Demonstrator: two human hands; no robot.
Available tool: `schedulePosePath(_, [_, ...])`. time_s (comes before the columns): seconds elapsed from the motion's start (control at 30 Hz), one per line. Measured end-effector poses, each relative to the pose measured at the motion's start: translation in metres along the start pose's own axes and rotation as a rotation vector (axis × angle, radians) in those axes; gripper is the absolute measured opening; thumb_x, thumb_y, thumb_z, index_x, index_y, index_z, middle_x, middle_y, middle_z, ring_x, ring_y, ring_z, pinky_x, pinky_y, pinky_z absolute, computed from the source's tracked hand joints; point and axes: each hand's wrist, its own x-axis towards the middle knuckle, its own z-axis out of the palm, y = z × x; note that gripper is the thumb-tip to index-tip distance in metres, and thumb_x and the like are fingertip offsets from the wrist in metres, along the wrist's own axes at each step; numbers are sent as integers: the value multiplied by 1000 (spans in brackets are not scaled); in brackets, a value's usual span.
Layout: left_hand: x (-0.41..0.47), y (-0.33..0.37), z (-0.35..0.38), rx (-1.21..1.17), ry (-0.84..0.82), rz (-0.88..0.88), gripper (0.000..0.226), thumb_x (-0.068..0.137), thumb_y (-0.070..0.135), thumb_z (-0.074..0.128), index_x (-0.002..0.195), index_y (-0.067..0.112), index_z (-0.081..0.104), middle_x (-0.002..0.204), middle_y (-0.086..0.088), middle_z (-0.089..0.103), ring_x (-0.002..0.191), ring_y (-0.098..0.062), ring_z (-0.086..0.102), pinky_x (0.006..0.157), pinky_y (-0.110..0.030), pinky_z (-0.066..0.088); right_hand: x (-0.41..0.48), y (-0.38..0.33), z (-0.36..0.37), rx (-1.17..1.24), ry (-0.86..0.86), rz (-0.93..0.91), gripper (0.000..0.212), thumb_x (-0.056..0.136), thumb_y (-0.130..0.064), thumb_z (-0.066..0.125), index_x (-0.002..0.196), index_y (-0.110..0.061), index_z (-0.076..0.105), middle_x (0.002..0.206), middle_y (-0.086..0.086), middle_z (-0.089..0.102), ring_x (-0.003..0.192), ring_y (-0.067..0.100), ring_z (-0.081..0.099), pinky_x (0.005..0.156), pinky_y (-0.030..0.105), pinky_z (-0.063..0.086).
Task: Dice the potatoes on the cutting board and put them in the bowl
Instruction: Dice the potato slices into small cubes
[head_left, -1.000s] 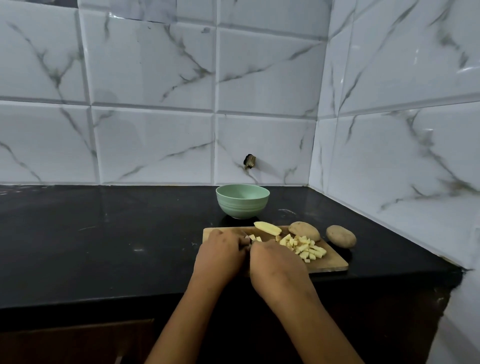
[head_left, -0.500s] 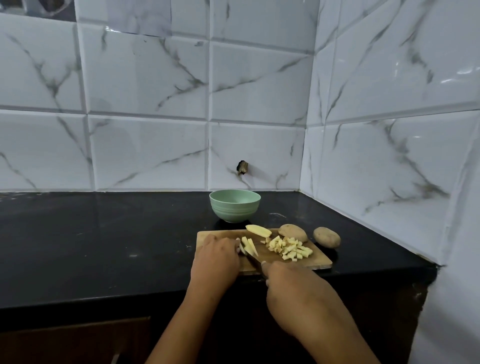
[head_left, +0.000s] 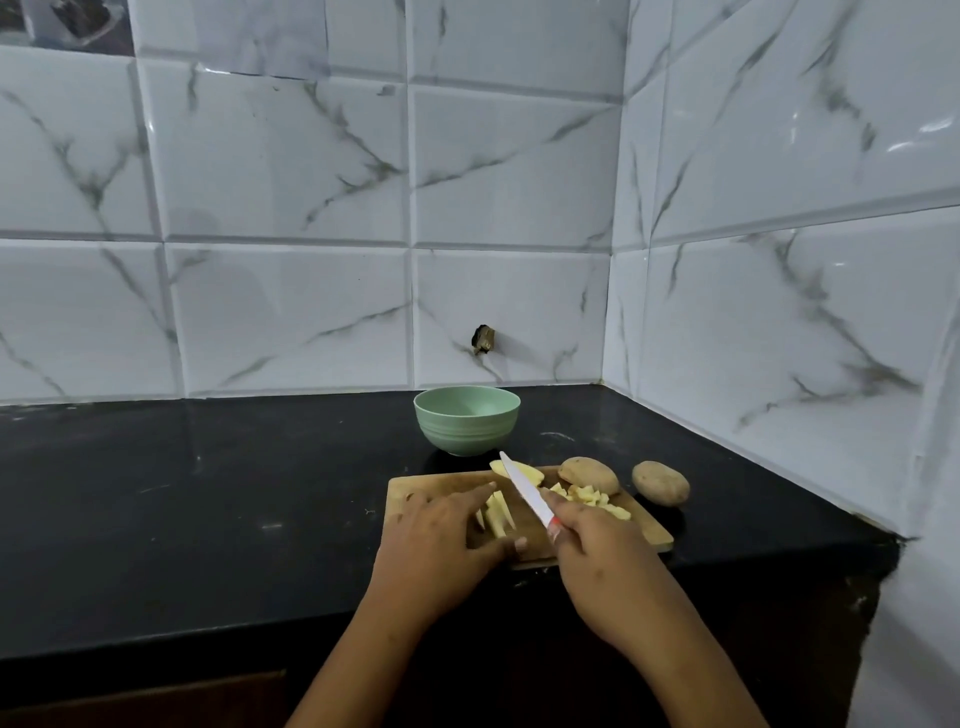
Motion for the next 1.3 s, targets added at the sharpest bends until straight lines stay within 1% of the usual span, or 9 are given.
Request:
schedulePosePath(0.17, [16,-2,-3,65,54,-30,36,94,45,49,131,46,50,133,18,54,122,-12,45,95,-31,43,3,5,4,124,-8,25,43,103,-28,38,145,-35,36,107,-17,54,77,1,54,60,12,42])
schedulePosePath(0.23, [22,-1,-3,131,26,-18,37,97,40,45,133,49,46,136,16,52,125,-15,44,98,-32,42,5,9,6,156,-8,40,43,103,-27,39,145,-34,37,121,-14,56,77,-2,49,59,10,37])
schedulePosePath(0.4, [35,-7,-1,181,-90,46,38,98,45,40,136,49,42,143,15,45,129,-17,41,104,-36,36,10,19,10,200,3,59,43,102,-27,41,145,-34,39,134,-10,51,90,-2,50,67,8,40])
schedulePosePath(0.57, [39,-12,2,93,-128,5,54,85,65,47,134,43,47,143,15,45,132,-13,38,111,-38,27,13,22,14,235,-2,61,44,102,-26,42,144,-36,37,130,-12,53,81,-2,53,59,9,37])
schedulePosePath(0.8, [45,-9,-5,52,-138,15,37,94,43,50,131,46,49,122,8,61,110,-13,54,112,-35,25,15,28,14,253,-37,48,44,102,-25,42,144,-39,36,123,-8,57,68,-2,47,50,9,36])
schedulePosePath(1.0, [43,-12,2,144,-193,22,51,87,66,42,135,49,42,146,18,40,133,-18,38,113,-42,26,14,31,11,287,-47,62,44,102,-26,42,144,-38,38,107,-7,58,64,0,48,48,9,36])
schedulePosePath(1.07, [44,-12,0,109,-173,17,45,88,60,46,132,49,45,141,16,46,130,-19,40,112,-41,26,14,30,11,291,-53,62,44,102,-25,42,144,-37,37,105,-7,56,64,-1,47,47,10,36])
schedulePosePath(1.17, [43,-9,-5,83,-146,14,36,93,45,48,129,50,49,120,8,62,112,-16,50,107,-36,31,11,30,10,289,-60,55,44,102,-25,42,144,-37,38,108,-7,55,66,-2,45,47,9,36])
schedulePosePath(1.3, [38,-2,-8,123,-144,23,36,95,48,40,130,47,47,121,9,60,113,-18,47,99,-34,39,9,31,7,305,-70,62,44,102,-23,42,144,-37,37,96,-11,56,62,0,48,47,9,36])
